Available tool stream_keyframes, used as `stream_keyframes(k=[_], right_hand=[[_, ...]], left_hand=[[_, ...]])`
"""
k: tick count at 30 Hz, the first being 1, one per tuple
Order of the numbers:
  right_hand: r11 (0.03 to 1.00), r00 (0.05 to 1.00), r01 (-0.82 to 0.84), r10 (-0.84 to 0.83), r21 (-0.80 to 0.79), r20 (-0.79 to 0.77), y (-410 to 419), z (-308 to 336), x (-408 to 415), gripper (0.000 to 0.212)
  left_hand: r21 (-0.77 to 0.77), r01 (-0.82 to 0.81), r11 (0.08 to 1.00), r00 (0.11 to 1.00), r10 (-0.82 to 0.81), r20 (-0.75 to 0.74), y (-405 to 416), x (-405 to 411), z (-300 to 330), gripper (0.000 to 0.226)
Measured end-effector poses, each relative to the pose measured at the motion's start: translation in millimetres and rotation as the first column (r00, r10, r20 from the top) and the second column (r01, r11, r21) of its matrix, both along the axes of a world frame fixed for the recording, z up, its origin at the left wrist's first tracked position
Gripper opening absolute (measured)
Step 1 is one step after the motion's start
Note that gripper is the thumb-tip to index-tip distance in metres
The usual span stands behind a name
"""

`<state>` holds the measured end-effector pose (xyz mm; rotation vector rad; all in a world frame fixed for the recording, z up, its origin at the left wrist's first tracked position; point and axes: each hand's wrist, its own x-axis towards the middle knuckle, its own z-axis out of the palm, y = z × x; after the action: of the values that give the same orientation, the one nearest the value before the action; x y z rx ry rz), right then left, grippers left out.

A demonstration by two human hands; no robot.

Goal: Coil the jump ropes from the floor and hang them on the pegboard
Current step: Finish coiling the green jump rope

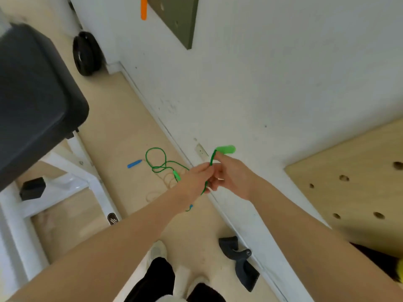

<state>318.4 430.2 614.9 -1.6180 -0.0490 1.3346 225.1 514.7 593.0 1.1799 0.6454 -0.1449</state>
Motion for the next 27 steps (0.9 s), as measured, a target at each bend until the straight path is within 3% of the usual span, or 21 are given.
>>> stream_keyframes(k=[2, 5, 6, 8, 9, 10, 12, 14, 16, 18, 21, 22, 23, 24, 25, 26, 27], right_hand=[[0.997, 0.997, 0.065, -0.066, 0.038, 0.030, -7.2, 20.1, -0.1, 0.022], [0.998, 0.986, -0.065, 0.063, 0.008, 0.156, -31.1, 45.2, -4.7, 0.016], [0.995, 0.967, -0.099, 0.099, -0.014, 0.236, -40.8, 50.2, -9.7, 0.016], [0.994, 0.926, -0.083, 0.105, -0.075, 0.362, -63.0, 56.5, -23.8, 0.021], [0.992, 0.917, -0.065, 0.100, -0.104, 0.387, -75.1, 58.5, -31.3, 0.024], [0.989, 0.911, -0.062, 0.111, -0.135, 0.397, -87.5, 61.2, -39.4, 0.026], [0.978, 0.902, -0.093, 0.162, -0.186, 0.400, -108.6, 67.0, -54.4, 0.026], [0.976, 0.894, -0.105, 0.178, -0.193, 0.412, -123.1, 75.6, -66.6, 0.025], [0.979, 0.881, -0.095, 0.166, -0.179, 0.442, -137.3, 85.9, -75.0, 0.027], [0.982, 0.876, -0.104, 0.167, -0.161, 0.452, -155.8, 94.9, -81.0, 0.030], [0.969, 0.863, -0.220, 0.245, -0.108, 0.441, -181.9, 103.4, -88.2, 0.033], [0.963, 0.862, -0.258, 0.266, -0.079, 0.431, -189.0, 106.7, -90.5, 0.035], [0.958, 0.862, -0.283, 0.279, -0.057, 0.424, -196.0, 109.8, -91.7, 0.039], [0.953, 0.854, -0.297, 0.290, -0.053, 0.433, -203.6, 112.4, -92.5, 0.043], [0.948, 0.833, -0.309, 0.306, -0.070, 0.460, -212.2, 114.0, -92.6, 0.045], [0.941, 0.803, -0.322, 0.331, -0.107, 0.495, -222.4, 113.7, -92.3, 0.044], [0.933, 0.772, -0.329, 0.356, -0.149, 0.527, -234.3, 110.6, -91.6, 0.042]], left_hand=[[0.024, 0.077, 0.997, 0.997, -0.077, -0.016, -18.0, -8.7, 2.3, 0.032], [0.197, 0.321, 0.926, 0.943, -0.292, -0.161, -36.1, -11.5, 11.1, 0.024], [0.272, 0.334, 0.903, 0.933, -0.275, -0.233, -41.3, -10.8, 17.1, 0.018], [0.446, 0.196, 0.873, 0.957, -0.070, -0.283, -48.6, -11.6, 37.4, 0.010], [0.572, 0.073, 0.817, 0.972, 0.071, -0.225, -53.1, -16.5, 47.2, 0.024], [0.713, -0.015, 0.701, 0.984, 0.138, -0.115, -59.0, -24.2, 56.5, 0.046], [0.847, -0.026, 0.531, 0.998, -0.034, 0.053, -77.9, -36.7, 70.7, 0.072], [0.760, 0.133, 0.636, 0.941, -0.321, 0.104, -105.7, -43.2, 84.8, 0.068], [0.667, 0.209, 0.715, 0.913, -0.387, 0.129, -131.8, -47.2, 92.0, 0.049], [0.746, 0.162, 0.646, 0.935, -0.341, 0.092, -143.4, -49.2, 97.3, 0.042], [0.822, 0.216, 0.527, 0.907, -0.420, 0.031, -154.2, -60.5, 104.2, 0.036], [0.778, 0.225, 0.586, 0.912, -0.409, 0.044, -156.2, -63.9, 106.7, 0.031], [0.658, 0.200, 0.726, 0.932, -0.347, 0.100, -156.9, -67.5, 110.4, 0.028], [0.444, 0.112, 0.889, 0.958, -0.215, 0.189, -155.6, -71.7, 115.6, 0.029], [0.180, -0.040, 0.983, 0.965, -0.008, 0.261, -149.6, -76.8, 119.2, 0.035], [-0.096, -0.225, 0.970, 0.929, 0.244, 0.279, -139.1, -83.2, 122.9, 0.042], [-0.342, -0.365, 0.866, 0.855, 0.457, 0.244, -126.2, -89.3, 123.3, 0.047]])
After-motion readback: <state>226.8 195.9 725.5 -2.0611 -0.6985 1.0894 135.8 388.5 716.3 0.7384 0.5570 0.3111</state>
